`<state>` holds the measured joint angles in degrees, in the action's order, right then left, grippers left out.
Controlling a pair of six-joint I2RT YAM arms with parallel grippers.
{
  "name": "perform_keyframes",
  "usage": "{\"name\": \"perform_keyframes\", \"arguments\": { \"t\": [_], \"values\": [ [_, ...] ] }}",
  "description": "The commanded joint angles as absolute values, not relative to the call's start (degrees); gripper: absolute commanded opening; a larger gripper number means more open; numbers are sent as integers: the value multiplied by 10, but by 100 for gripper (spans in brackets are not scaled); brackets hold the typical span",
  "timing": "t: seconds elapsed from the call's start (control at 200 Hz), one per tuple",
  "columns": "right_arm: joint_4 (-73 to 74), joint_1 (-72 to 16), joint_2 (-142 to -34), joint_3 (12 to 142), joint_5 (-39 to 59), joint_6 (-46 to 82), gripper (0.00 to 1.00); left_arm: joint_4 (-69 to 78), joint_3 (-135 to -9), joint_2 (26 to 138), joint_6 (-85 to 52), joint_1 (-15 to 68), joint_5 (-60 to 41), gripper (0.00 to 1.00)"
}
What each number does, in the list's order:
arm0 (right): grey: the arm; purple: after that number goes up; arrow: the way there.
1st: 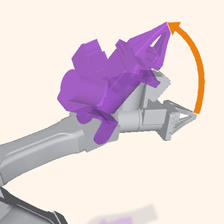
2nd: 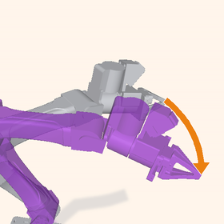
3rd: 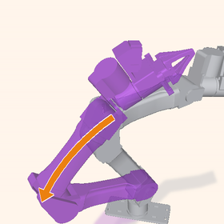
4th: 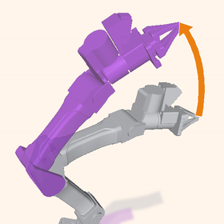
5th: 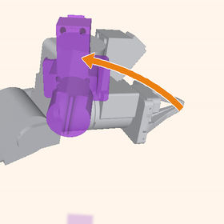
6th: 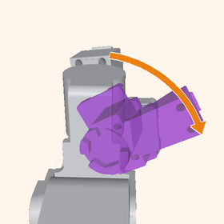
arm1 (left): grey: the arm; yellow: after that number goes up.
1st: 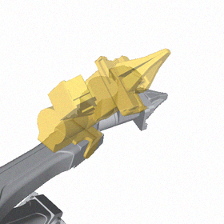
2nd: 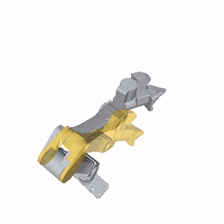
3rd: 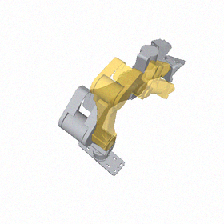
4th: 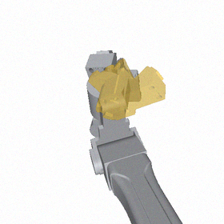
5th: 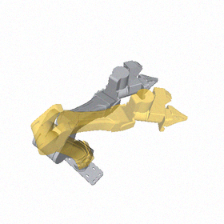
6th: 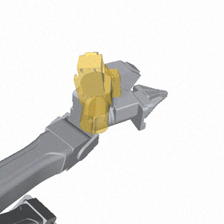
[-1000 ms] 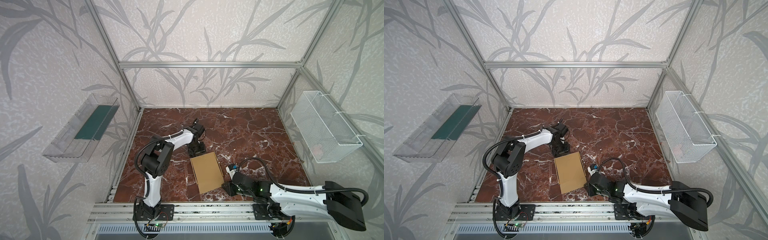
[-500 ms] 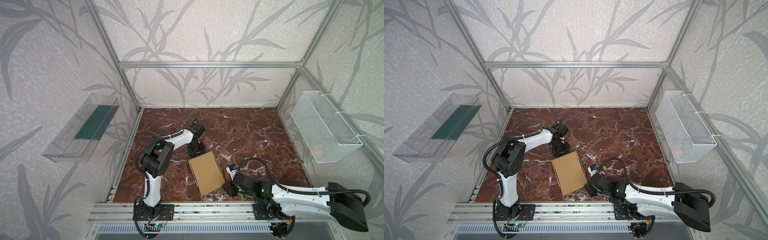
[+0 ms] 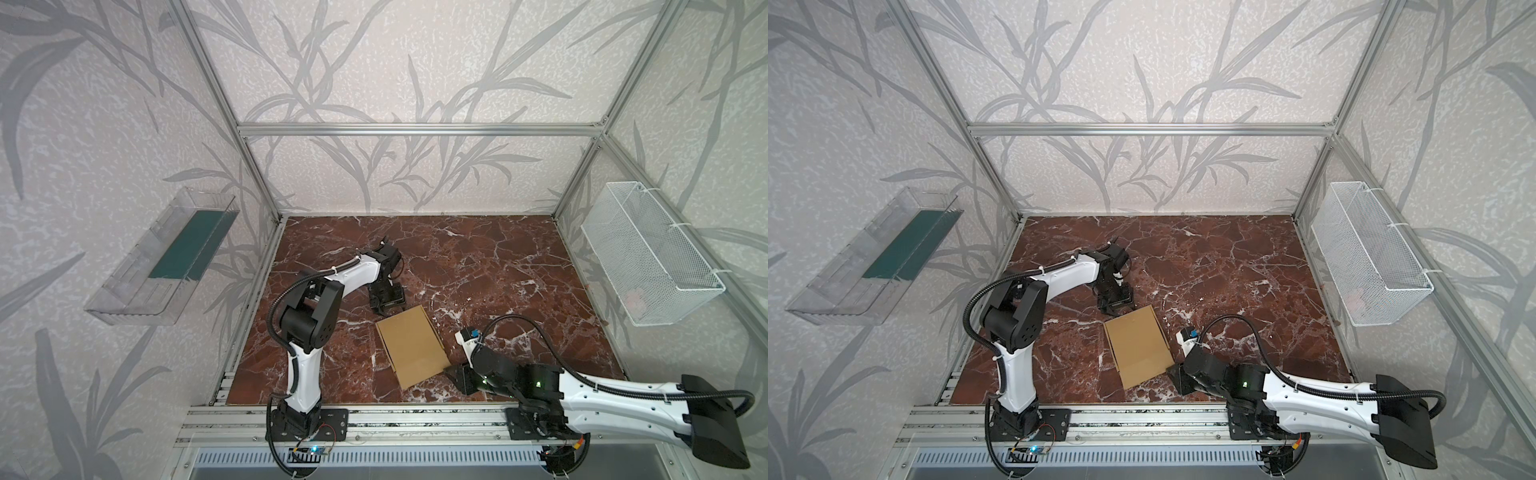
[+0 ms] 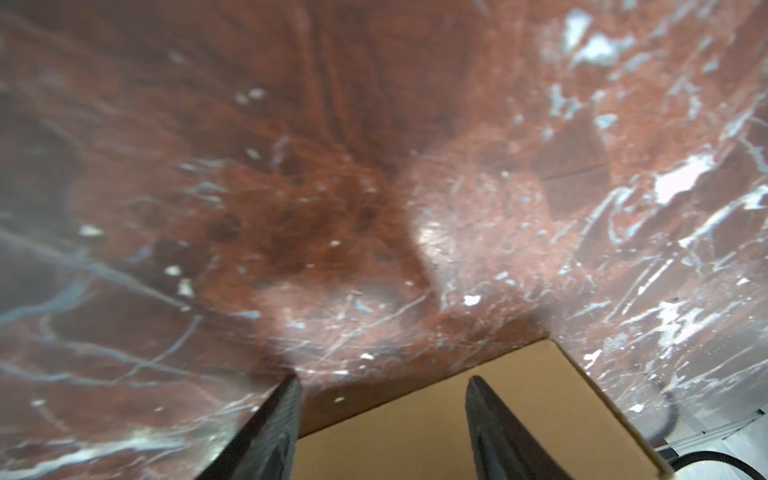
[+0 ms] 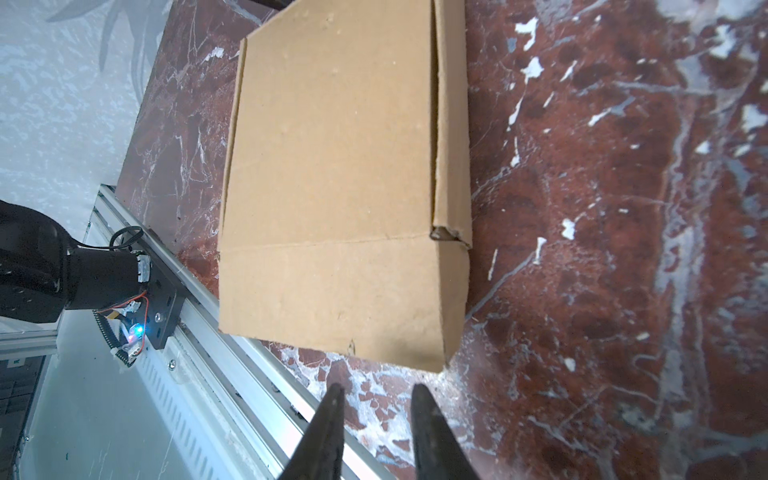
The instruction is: Fold the paper box
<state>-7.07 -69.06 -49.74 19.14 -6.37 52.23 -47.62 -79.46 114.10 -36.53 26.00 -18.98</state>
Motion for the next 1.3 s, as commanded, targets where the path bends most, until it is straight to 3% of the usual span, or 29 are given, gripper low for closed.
{"name": "perform_keyframes", "arguments": {
  "t": [0.0, 0.4, 0.75, 1.025, 1.3],
  "values": [
    [-92, -696, -490, 205, -84, 507, 32, -517, -804, 1094, -348, 249, -154, 66],
    [-139, -654, -510, 261, -52, 416, 34, -503, -640, 822, -416, 269, -79, 66],
    [-128, -547, -545, 274, 49, 349, 43, -490, -494, 625, -595, 455, 6, 66],
    [-82, -541, -592, 266, 79, 342, 47, -448, -437, 607, -726, 609, 77, 66],
    [-56, -539, -620, 259, 84, 342, 46, -339, -388, 673, -795, 682, 86, 66]
  ]
}}
